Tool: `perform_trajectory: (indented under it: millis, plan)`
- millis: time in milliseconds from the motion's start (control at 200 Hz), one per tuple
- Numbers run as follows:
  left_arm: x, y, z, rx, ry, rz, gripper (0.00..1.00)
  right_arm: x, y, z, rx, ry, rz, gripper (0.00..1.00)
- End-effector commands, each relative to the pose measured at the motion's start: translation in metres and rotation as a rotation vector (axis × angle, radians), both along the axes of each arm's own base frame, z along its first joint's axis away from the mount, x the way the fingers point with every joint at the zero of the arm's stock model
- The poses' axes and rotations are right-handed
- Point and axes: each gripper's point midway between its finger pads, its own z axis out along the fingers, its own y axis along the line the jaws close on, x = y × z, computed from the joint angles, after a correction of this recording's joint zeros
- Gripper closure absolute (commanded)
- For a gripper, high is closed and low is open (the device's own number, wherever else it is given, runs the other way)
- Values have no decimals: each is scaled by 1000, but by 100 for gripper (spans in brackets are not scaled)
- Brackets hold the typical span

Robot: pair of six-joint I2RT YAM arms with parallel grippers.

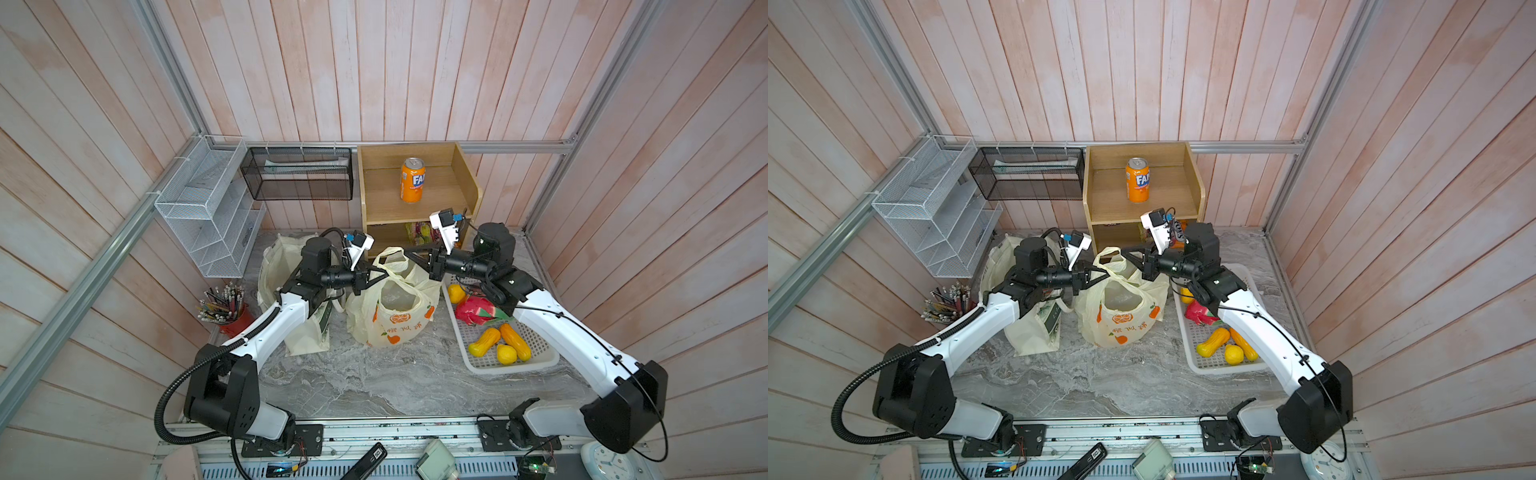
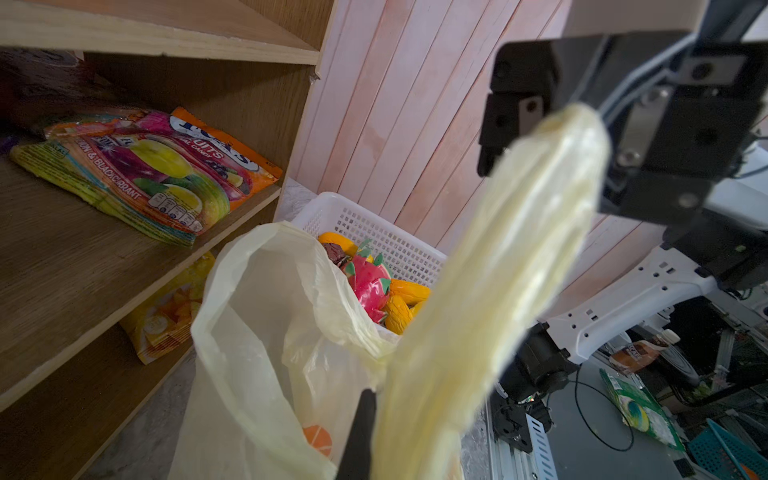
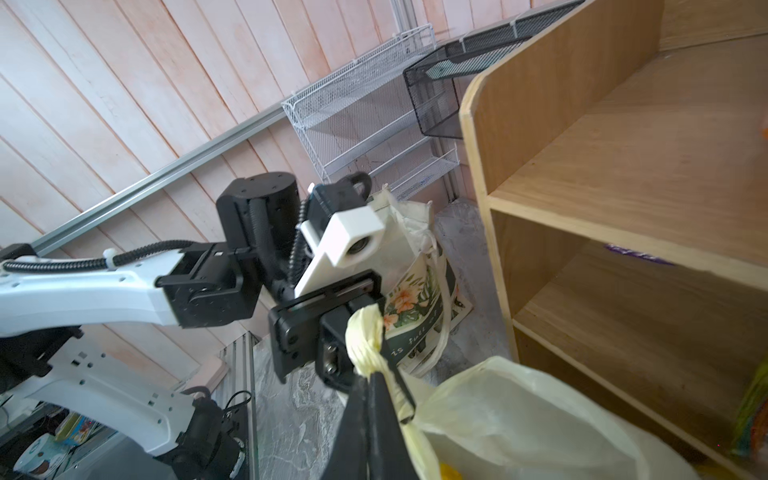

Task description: Place the mixed food into the grocery bags and tie them

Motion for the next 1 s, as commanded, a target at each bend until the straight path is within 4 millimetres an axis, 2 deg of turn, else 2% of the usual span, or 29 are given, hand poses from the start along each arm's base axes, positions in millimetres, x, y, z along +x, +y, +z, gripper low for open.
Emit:
perform_trajectory:
  millis: [0,140,260,320,420,570,635,710,815,855,930,995]
  plan:
    - [7,6,8,-18,-14,48,100,-12,4,-24,-31,20,-60,100]
    - [7,7,15,-29,-19,48,100,-29,5,-79,-53,118,-74,100]
    - [6,9,20,-34,-27,46,100,-18,-8,-133,-104,216,-176,100]
    - [5,10,22,-36,-29,45,100,-11,-14,-146,-103,248,-207,100]
    - [4,10,24,-40,-31,37,100,-3,-12,-150,-90,270,-210,100]
    - [2,9,26,-45,-32,26,100,0,2,-146,-87,275,-154,100]
    - [3,10,25,-37,-33,35,100,-1,3,-138,-84,258,-141,100]
    - [4,11,23,-25,-38,42,100,-4,-3,-117,-57,221,-152,100]
    - [6,12,15,-5,-33,57,100,-6,-15,-77,-28,156,-164,100]
    - [6,12,14,-2,-35,57,100,-5,-20,-62,-13,140,-165,88]
    - [6,12,12,3,-39,57,100,1,-25,-40,16,120,-163,55]
    - [6,12,10,11,-49,62,100,8,-26,-21,45,106,-172,40]
